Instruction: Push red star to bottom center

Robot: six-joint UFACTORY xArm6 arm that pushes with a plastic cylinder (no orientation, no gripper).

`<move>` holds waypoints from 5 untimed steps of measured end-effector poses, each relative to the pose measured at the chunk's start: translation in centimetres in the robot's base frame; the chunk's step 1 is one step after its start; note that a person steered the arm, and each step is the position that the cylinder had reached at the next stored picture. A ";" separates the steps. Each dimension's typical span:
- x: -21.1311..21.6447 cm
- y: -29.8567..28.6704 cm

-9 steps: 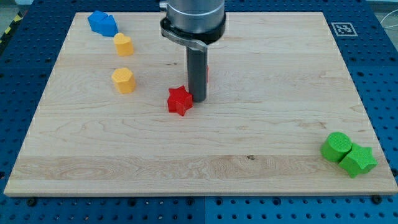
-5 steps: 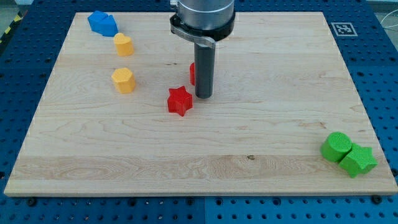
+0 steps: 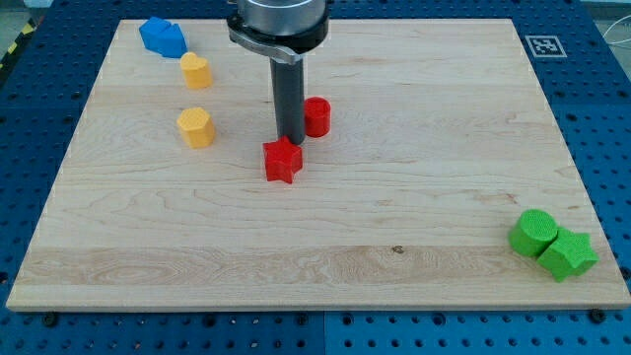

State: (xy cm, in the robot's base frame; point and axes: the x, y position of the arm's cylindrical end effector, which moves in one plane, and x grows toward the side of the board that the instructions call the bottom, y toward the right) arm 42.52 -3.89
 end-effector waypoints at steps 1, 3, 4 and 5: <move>0.0 -0.9; 2.3 -0.5; 4.2 0.7; 6.0 2.3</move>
State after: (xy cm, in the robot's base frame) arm 48.53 -1.56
